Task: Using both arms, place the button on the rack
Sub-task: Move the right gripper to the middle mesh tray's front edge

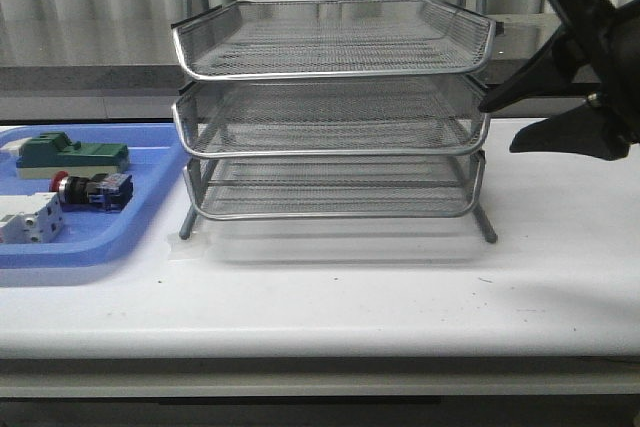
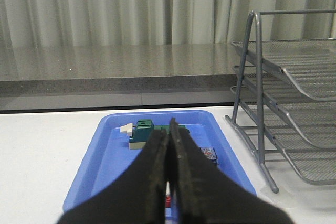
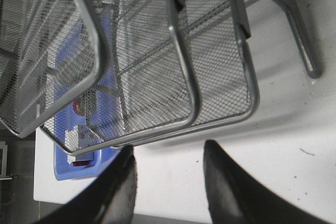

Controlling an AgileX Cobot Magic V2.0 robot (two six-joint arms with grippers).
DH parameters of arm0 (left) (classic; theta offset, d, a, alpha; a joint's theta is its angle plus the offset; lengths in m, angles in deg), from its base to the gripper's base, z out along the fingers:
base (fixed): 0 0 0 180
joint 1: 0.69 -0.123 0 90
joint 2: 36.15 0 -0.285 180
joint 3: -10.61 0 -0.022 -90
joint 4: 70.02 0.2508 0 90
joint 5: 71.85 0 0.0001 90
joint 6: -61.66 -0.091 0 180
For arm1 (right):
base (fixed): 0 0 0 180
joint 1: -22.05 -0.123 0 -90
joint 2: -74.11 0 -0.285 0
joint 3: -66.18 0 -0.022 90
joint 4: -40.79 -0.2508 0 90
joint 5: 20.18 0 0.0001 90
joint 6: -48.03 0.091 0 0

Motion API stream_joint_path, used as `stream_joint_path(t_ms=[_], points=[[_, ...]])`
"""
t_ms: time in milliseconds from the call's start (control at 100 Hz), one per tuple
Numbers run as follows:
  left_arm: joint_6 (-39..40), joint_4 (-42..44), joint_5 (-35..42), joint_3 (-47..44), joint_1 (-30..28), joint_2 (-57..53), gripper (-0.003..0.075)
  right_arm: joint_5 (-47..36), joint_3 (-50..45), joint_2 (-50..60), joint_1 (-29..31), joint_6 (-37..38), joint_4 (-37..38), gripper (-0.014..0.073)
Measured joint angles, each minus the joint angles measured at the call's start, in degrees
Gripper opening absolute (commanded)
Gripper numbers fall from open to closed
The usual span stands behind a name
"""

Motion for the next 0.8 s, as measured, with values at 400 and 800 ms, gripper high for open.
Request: stream_joint_path(t_ms=[400,800], points=[[0.0,0.0,0.0,0.0,0.0,0.0,-0.002,2.5,6.4,-9.6,0.0,-0.6,-0.1,0.0328],[0.0,0.0,0.0,0.0,0.0,0.0,-0.002,5.7,11.2,-15.8,-0.1,-0.7,-0.3,0.0327]])
